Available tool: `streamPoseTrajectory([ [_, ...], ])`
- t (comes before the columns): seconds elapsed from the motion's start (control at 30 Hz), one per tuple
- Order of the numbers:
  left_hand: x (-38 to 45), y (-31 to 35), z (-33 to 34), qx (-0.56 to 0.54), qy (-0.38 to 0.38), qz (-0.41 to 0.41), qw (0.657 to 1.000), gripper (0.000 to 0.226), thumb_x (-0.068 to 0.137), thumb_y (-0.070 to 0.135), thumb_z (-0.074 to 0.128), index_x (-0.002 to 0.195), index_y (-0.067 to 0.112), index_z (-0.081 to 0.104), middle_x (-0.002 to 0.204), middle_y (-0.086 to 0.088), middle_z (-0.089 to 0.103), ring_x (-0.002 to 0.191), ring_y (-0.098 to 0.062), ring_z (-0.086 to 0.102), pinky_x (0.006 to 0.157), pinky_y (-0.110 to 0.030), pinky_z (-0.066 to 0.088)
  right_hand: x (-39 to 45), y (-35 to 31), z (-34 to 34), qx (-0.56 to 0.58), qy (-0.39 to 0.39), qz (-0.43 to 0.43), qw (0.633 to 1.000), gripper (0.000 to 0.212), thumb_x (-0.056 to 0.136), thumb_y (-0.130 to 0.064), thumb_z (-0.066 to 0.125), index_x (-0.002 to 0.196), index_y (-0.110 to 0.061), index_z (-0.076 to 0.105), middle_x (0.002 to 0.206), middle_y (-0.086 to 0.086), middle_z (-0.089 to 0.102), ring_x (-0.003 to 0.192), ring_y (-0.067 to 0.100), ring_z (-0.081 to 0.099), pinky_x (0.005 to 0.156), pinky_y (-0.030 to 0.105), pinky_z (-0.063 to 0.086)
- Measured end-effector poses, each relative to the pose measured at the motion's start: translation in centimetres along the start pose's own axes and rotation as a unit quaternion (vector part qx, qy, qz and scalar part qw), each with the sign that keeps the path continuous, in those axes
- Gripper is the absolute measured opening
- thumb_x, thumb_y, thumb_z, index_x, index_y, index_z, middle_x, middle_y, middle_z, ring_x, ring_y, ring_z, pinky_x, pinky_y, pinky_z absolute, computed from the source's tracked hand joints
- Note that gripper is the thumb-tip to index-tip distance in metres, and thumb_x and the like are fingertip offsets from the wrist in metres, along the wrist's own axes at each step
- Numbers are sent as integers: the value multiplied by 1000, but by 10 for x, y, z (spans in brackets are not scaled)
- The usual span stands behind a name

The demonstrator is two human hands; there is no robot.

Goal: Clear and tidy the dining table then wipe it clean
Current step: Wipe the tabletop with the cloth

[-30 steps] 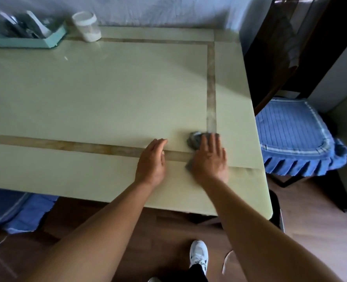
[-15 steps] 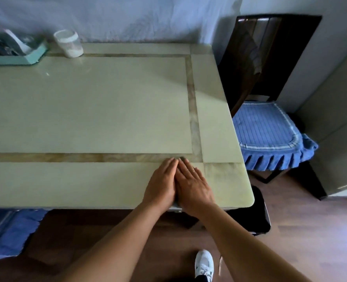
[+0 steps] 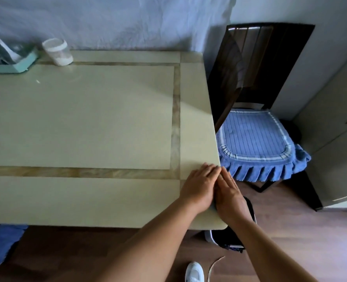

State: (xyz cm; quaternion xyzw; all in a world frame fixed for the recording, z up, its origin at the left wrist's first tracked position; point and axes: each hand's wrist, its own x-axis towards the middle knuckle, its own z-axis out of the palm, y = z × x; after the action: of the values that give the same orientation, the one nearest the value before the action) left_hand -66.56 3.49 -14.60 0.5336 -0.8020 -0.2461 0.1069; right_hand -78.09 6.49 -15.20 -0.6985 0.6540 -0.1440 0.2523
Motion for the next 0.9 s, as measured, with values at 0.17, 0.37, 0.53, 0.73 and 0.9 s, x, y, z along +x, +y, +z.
streamPoseTrajectory([
  [0.17,25,29,-3,-68,42,-39,996,47,96,11,35,143,11,30,151,-10,32,141,-23,26,114,-30,20,14,21,-21,66,11,31,997,61,94,-16,48,150,-16,23,155,-8,19,147,11,13,107,11,13],
  [0.37,53,61,-24,-223,100,-237,940,42,94,30,41,126,3,44,129,-18,50,119,-32,49,96,-33,38,38,16,-47,194,113,90,970,52,99,-24,38,148,-24,23,149,2,40,131,21,45,92,26,36],
  [0.53,68,80,-53,-376,62,-257,888,62,78,58,43,94,3,67,100,-21,69,98,-33,64,87,-40,52,55,0,-65,170,94,29,981,65,95,-23,52,151,-18,19,158,-3,21,146,10,18,113,26,23],
  [0.73,91,75,-70,-381,105,-299,869,36,93,32,42,110,7,61,113,-14,65,102,-30,59,86,-31,46,71,-8,-80,242,141,50,959,53,97,-31,24,149,-21,27,157,0,27,144,13,23,115,29,20],
  [0.9,109,57,-88,-403,128,-293,858,31,94,24,38,107,7,59,107,-14,63,97,-28,56,78,-28,39,98,-15,-84,234,147,168,946,47,100,-30,29,146,-20,26,129,21,57,114,38,55,88,42,42],
])
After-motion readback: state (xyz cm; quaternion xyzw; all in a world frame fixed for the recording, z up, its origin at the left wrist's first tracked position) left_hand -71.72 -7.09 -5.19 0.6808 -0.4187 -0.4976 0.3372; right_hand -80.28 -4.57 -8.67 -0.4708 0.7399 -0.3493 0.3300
